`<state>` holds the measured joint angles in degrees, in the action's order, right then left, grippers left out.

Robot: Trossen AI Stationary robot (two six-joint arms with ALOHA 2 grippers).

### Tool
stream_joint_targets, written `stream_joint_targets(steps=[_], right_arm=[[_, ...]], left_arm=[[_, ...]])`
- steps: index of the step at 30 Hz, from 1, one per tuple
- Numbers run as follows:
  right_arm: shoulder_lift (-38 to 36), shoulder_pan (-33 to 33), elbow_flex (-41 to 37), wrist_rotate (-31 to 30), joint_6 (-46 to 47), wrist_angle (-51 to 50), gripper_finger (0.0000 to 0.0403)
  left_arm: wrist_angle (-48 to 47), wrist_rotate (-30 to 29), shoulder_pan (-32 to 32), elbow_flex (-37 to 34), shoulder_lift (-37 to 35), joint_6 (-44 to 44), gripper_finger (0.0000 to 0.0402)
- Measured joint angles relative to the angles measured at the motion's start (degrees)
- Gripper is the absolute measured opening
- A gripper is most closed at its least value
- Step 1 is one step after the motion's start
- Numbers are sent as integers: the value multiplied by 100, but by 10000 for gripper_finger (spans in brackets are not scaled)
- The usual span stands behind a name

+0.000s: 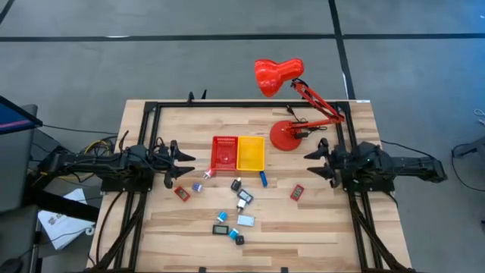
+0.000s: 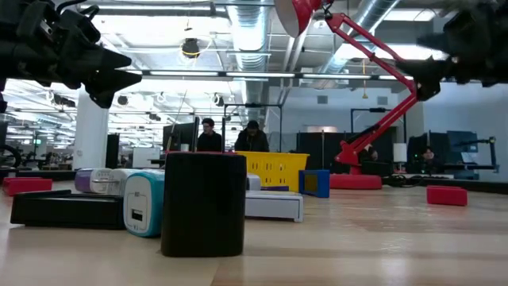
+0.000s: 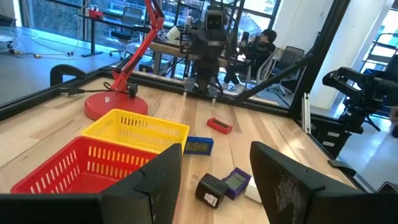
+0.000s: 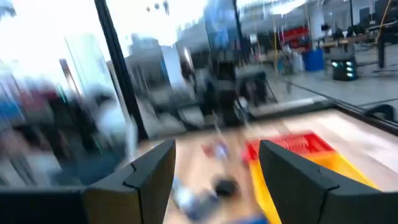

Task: Pick & Place Office items
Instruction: Put the top blue digital timer into the yellow basket

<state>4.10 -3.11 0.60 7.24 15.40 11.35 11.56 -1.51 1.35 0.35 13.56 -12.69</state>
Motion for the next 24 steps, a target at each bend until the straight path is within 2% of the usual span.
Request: stream_joint_targets(steps=[3,10,14,19,24], right_arm=[[0,-73,0,-141,545,553,225],[0,-182,0,-150,562,1696,225],[0,-194,2,-365,562,2141,225],[0,-195,4,-801,562,2296,229],[0,-195,4,-1023,426,2300,259]], left_arm=[[12,-17,1,-1,0,0,186],[8,-46,1,0,0,-2,186],[8,-105,1,0,0,-1,186],[6,-181,1,0,0,-2,186],[4,-200,0,-1,0,-2,186]])
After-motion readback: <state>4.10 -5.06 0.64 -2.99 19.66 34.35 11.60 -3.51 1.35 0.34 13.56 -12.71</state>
